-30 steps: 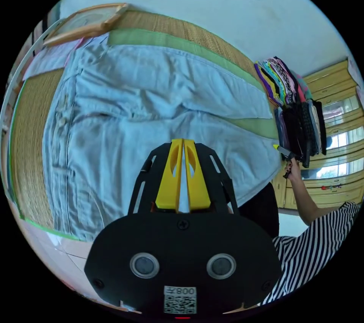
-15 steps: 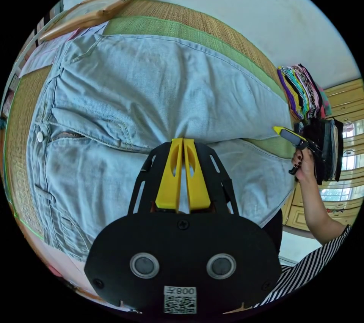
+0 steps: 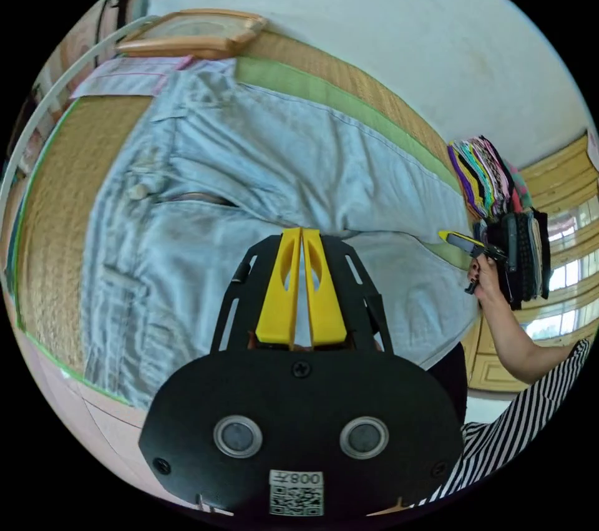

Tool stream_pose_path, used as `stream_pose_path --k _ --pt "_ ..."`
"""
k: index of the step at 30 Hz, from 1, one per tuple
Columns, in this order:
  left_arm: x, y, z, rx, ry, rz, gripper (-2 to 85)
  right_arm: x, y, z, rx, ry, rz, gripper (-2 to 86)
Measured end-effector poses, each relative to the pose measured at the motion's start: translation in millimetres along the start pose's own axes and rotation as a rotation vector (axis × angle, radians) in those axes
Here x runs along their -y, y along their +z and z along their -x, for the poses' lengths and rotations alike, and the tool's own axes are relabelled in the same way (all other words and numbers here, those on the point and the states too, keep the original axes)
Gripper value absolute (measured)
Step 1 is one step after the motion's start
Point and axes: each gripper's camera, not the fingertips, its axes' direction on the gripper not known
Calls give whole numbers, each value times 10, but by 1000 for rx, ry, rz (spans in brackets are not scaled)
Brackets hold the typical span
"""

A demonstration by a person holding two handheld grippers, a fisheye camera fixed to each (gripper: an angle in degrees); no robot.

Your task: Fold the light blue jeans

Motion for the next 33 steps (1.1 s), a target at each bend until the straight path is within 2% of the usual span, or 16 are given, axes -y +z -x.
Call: stream_pose_path --k 5,9,13,18,24,33 --pt "-111 -408 770 96 -219 -54 2 398 -25 938 150 -145 -107 20" --pt "-134 -459 926 37 -231 -63 2 838 370 2219 213 -386 -55 58" --pt "-184 -583 785 86 -171 -86 2 1145 836 3191 221 -538 15 70" --pt "-263 -725 722 81 -141 -123 2 1491 1421 4355 149 -705 59 79" --pt "-330 -888 662 64 -144 -151 1 1746 1922 5133 67 -782 68 79" --pt "-360 -1067 526 85 -132 -169 1 1982 2515 5666 -40 -802 79 61"
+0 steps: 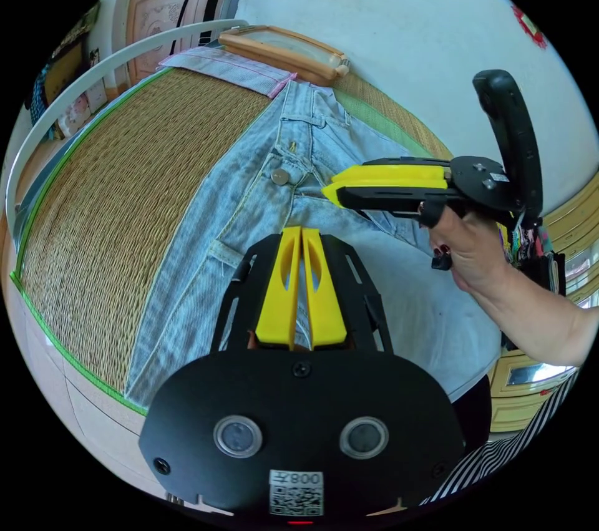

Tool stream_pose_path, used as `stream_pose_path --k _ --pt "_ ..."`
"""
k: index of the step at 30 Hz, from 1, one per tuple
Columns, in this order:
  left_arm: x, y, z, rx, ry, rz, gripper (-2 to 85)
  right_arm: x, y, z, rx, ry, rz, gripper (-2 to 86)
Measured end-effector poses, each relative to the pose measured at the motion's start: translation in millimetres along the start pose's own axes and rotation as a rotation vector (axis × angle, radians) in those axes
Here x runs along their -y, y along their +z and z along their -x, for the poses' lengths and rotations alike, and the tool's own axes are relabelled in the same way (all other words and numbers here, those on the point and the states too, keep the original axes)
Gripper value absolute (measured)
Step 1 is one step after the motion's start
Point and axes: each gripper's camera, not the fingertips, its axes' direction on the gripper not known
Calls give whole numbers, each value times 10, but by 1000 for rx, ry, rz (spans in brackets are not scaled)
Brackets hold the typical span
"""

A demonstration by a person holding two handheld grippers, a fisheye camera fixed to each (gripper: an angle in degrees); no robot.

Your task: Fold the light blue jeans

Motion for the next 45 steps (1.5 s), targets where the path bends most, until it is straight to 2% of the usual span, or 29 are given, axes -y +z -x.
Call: stream_pose_path --k 5,11,21,27,36,40,42,45 --pt "6 -73 -57 14 8 -5 1 167 87 -40 2 8 -11 20" --pt "19 -109 -55 1 1 -5 1 213 42 -323 179 103 -87 1" --pt "64 -42 -29 2 1 -7 1 147 35 -596 431 129 -156 0" --pt "105 87 12 14 6 -7 1 112 324 -523 406 89 -66 0" --pt "206 374 151 16 0 10 1 -42 424 -691 404 136 -32 1" --pt "349 302 108 13 36 -124 1 -169 398 -756 405 145 -32 2" --pt "513 464 145 34 55 -99 1 -298 376 -812 417 158 -50 3" --pt "684 1003 276 83 90 31 1 -461 334 -877 427 176 -61 3"
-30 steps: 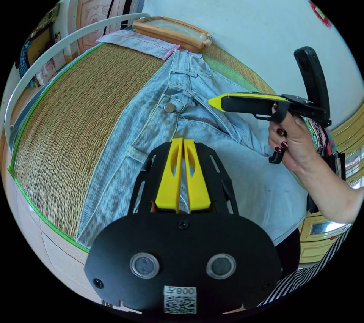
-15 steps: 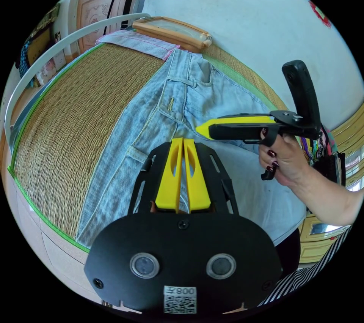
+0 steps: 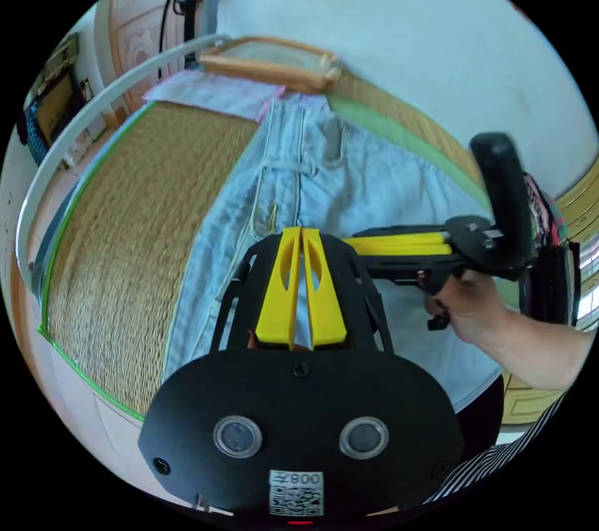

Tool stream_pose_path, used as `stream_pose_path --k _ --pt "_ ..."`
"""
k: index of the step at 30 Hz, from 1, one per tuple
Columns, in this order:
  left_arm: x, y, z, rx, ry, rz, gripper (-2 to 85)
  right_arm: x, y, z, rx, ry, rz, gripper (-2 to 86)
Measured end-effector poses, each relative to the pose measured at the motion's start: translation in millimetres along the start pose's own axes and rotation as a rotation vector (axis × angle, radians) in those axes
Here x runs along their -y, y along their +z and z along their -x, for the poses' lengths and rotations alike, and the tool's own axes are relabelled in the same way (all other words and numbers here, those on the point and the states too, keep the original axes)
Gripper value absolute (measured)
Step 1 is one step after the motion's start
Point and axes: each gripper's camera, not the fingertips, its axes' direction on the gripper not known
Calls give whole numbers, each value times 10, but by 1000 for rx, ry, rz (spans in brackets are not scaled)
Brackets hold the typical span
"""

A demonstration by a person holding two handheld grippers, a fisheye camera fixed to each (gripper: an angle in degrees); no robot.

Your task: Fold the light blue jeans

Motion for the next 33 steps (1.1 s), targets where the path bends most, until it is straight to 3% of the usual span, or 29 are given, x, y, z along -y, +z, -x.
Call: stream_pose_path --k 5,14,19,22,28,33 --pt "-64 437 47 98 86 -75 1 -254 -223 -122 60 19 17 2" --pt "51 1312 497 78 75 -83 1 -1265 -892 -530 15 171 -81 1" --pt "133 1841 770 81 70 -76 1 -1553 -1060 -405 -112 101 -58 2" --pt "211 2186 953 85 53 -54 1 -1800 -1253 -470 -63 117 -49 1" --pt "374 2846 1533 -52 -68 17 3 -2872 -2060 -769 50 200 -186 2" --pt "379 3253 1559 -218 24 -95 9 -4374 -3051 -1170 -15 354 -357 8"
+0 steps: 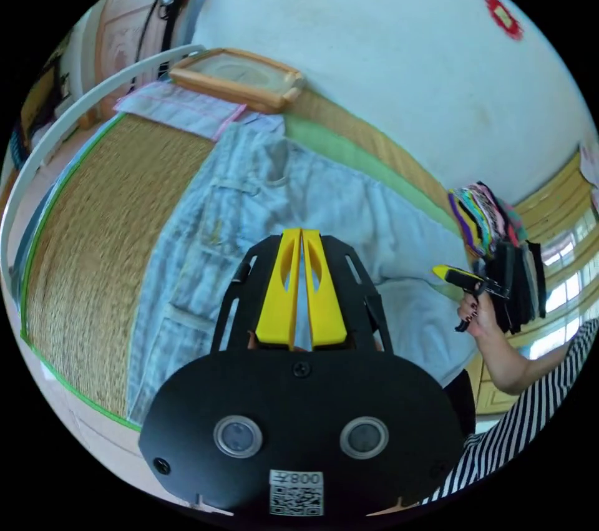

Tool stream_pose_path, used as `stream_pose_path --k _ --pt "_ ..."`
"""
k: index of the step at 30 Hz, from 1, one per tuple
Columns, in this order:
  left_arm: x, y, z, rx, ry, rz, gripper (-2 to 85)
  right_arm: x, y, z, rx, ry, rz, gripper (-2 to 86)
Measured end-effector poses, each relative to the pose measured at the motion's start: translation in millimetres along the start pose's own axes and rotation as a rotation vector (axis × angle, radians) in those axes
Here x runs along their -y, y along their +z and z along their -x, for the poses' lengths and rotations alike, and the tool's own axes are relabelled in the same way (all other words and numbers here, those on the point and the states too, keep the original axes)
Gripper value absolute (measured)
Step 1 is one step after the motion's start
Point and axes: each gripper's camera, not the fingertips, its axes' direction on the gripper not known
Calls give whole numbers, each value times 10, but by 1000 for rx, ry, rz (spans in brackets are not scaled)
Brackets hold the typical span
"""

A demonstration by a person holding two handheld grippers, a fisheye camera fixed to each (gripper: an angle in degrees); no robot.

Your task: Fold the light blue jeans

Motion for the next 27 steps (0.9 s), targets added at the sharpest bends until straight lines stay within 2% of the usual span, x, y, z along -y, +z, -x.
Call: stream_pose_path --k 3,8,13,19,23,27 --pt "91 574 -180 -110 147 42 22 -574 -856 -574 -132 157 -116 21" --pt "347 2080 -721 -318 381 189 55 -1441 -2188 -1310 -405 387 -287 56" --pt "484 3520 -1263 -413 540 311 70 -2049 -3202 -1818 -607 532 -389 73" --pt "523 4995 -1597 -285 720 365 89 -2409 -3784 -2366 -696 586 -334 87" --pt "525 5927 -1448 -91 794 403 96 -2572 -3967 -2638 -711 579 -264 91" --pt "389 6650 -1136 -19 819 473 83 -2767 -4126 -2767 -700 567 -249 83"
